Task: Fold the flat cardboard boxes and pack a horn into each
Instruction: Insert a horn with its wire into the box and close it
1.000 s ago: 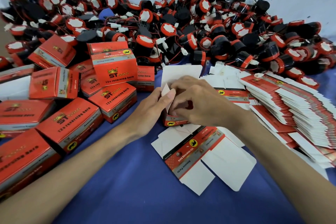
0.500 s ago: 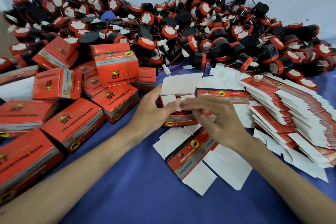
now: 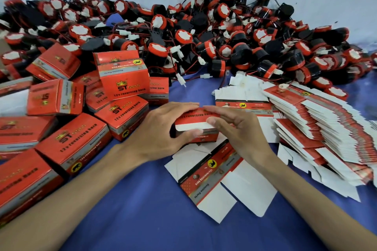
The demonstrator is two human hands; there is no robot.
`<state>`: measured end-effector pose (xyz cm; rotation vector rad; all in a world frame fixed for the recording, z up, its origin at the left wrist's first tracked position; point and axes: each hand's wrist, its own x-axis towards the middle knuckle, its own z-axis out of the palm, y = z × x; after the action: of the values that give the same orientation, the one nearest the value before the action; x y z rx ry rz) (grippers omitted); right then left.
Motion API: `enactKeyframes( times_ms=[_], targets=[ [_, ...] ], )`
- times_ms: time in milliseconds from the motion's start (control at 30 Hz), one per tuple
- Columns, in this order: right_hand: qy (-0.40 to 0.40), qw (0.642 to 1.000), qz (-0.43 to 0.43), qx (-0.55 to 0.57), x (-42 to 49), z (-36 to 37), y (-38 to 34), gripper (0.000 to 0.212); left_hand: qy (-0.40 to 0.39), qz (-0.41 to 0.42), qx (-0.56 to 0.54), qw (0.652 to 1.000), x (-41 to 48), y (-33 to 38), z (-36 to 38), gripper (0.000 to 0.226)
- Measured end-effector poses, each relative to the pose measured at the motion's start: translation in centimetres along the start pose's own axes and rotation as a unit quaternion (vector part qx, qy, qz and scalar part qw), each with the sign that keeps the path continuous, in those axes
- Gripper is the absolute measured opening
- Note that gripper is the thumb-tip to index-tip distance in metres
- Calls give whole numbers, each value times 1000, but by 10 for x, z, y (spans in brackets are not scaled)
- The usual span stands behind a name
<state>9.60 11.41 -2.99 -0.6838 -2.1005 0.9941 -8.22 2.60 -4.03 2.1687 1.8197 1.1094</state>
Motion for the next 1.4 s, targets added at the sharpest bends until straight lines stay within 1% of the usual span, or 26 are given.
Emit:
enactKeyframes(
  times_ms=[100, 200, 267, 333, 400, 433, 500, 567, 633, 700, 833, 900, 1000, 1100, 1133, 1200, 1267, 1333, 1400],
  targets=[
    [27, 999, -12, -23, 0, 4, -2, 35, 2, 10, 6, 1000, 2, -3, -3, 60],
    [53, 997, -35, -53, -2, 9, -1, 42, 2, 1, -30, 1000, 3, -4, -4, 51],
    [55, 995, -56, -60, -2, 8, -1, 42, 10, -2, -48, 999, 3, -4, -4, 46],
    [17, 997, -61, -47, -3, 2, 1, 38, 10, -3, -63, 998, 5, -5, -4, 44],
    [-34, 998, -49, -32, -3, -5, 4, 33, 10, 11, -62, 998, 5, -6, -5, 42],
    [-40, 997, -57, -41, -3, -6, 5, 33, 10, 24, -52, 998, 4, -7, -5, 41],
    [-7, 986, -127, -108, -4, -5, 7, 32, 9, 50, -26, 998, 3, -10, -4, 40],
    [52, 955, -215, -200, -5, 0, 8, 31, 6, 78, -5, 997, 2, -12, -5, 40],
    [102, 929, -250, -253, -7, 1, 10, 28, 4, 111, 16, 994, 2, -14, -6, 42],
    [122, 920, -255, -272, -9, 1, 12, 26, 4, 134, 29, 991, 3, -15, -7, 42],
    [131, 918, -237, -289, -13, 5, 7, 27, 4, 152, 54, 987, 2, -15, -6, 42],
    [137, 905, -246, -318, -16, 7, 4, 25, -11, 153, 79, 985, 1, -16, -6, 43],
    [120, 884, -257, -372, -20, 9, 0, 27, -29, 148, 102, 983, -1, -18, -5, 44],
    [104, 867, -206, -441, -23, 12, -3, 37, -26, 138, 100, 985, -2, -17, -5, 48],
    [100, 866, -199, -449, -23, 12, -3, 38, -23, 137, 101, 985, -2, -16, -4, 49],
    [80, 866, -228, -438, -23, 13, 1, 35, -18, 139, 103, 985, -2, -16, -3, 50],
    [54, 862, -253, -436, -25, 13, 4, 37, -17, 146, 115, 983, 0, -16, -2, 50],
    [37, 869, -251, -426, -23, 8, 5, 38, -24, 150, 138, 979, 1, -14, 0, 52],
    [40, 882, -251, -396, -20, 1, 2, 31, -23, 149, 145, 978, 1, -11, 0, 52]
  ],
)
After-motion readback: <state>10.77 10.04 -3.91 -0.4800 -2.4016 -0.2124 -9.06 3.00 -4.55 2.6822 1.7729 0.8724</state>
